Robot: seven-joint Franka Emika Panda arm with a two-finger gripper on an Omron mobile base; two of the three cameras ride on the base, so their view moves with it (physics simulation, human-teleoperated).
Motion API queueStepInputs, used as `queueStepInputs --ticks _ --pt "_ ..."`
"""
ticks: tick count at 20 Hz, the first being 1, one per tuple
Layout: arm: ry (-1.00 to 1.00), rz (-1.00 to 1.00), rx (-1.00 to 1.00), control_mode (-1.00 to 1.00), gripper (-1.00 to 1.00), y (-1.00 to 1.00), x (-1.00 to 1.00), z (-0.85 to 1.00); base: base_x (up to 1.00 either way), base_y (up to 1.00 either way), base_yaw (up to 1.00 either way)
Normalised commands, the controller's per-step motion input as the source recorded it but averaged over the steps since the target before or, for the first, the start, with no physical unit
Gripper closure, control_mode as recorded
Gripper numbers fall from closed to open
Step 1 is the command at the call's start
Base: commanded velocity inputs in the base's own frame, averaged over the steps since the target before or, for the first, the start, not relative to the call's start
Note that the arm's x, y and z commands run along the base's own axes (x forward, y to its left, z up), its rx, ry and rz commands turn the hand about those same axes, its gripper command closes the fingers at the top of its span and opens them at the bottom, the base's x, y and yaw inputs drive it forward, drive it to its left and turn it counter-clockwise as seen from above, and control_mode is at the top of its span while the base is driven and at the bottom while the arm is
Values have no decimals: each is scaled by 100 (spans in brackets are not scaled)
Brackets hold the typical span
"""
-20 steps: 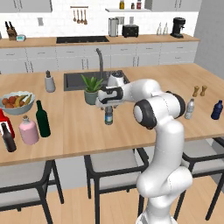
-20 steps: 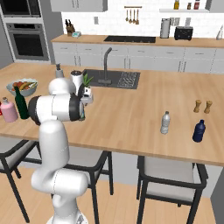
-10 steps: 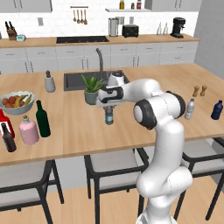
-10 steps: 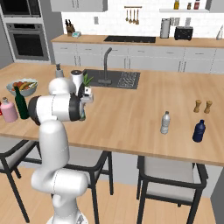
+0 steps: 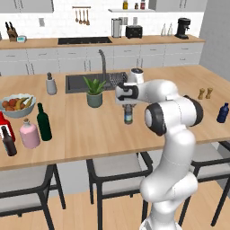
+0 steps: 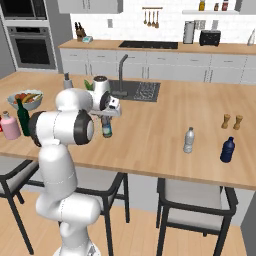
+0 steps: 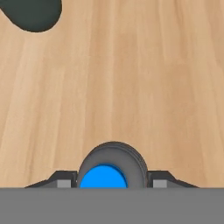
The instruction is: Move the plastic bottles in the middle to the plastics group, and the glass bottles in the middle to the glass group.
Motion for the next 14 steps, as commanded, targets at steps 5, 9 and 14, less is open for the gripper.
queueStepInputs --ticks 5,9,14 --pt "0 -34 3 -100 100 -97 -27 7 0 0 0" --pt "0 -32 8 -100 100 -93 -39 0 0 0 0" --pt "-1 -27 7 -100 100 -86 -32 0 0 0 0"
